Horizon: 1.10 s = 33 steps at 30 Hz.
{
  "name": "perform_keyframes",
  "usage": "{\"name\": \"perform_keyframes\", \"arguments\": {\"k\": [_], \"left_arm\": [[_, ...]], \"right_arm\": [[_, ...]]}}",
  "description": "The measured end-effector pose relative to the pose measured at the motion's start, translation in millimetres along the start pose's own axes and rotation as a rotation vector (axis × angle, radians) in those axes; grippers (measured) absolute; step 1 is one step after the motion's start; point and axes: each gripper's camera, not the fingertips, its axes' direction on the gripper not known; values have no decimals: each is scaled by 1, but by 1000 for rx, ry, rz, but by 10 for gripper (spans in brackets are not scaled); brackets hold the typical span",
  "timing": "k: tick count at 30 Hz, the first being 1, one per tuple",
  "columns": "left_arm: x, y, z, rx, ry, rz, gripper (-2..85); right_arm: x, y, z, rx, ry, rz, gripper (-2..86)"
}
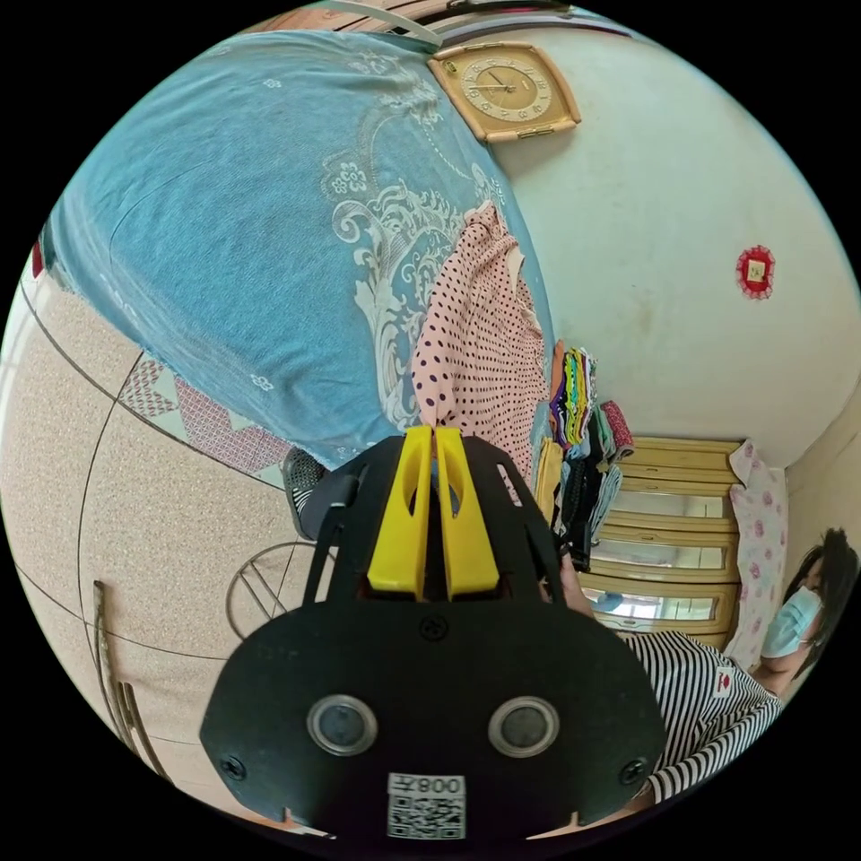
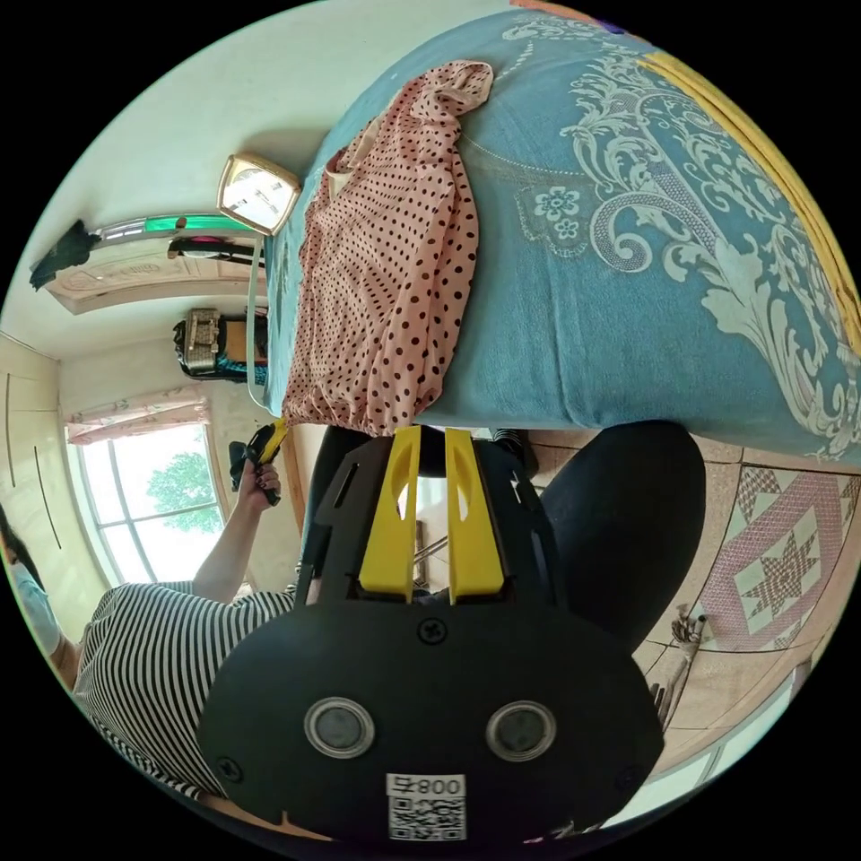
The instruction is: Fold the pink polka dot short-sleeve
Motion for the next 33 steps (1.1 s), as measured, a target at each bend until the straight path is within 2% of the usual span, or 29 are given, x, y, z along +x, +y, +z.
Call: {"name": "perform_keyframes", "arguments": {"k": [8,14,21,24,26,29,33], "left_arm": [[19,-18,-10,-6,5,-23,4],[41,-32,-17,-13,23,-6,4],[103,-100,-17,43,138,64,3],[184,-166,-25,96,184,198,3],[275,-214,-45,155,223,350,3],[389,-242,-87,257,265,551,3],[488,-234,-136,341,272,753,3]], "right_arm": [[11,-5,24,-2,-114,14,75],[18,-11,16,-3,-123,4,19],[1,-70,-99,168,-200,-119,5],[-52,-122,-183,262,-186,-276,4],[-100,-145,-238,315,-156,-388,4],[-180,-156,-323,411,-82,-555,3],[-252,-121,-404,538,-23,-734,3]]}}
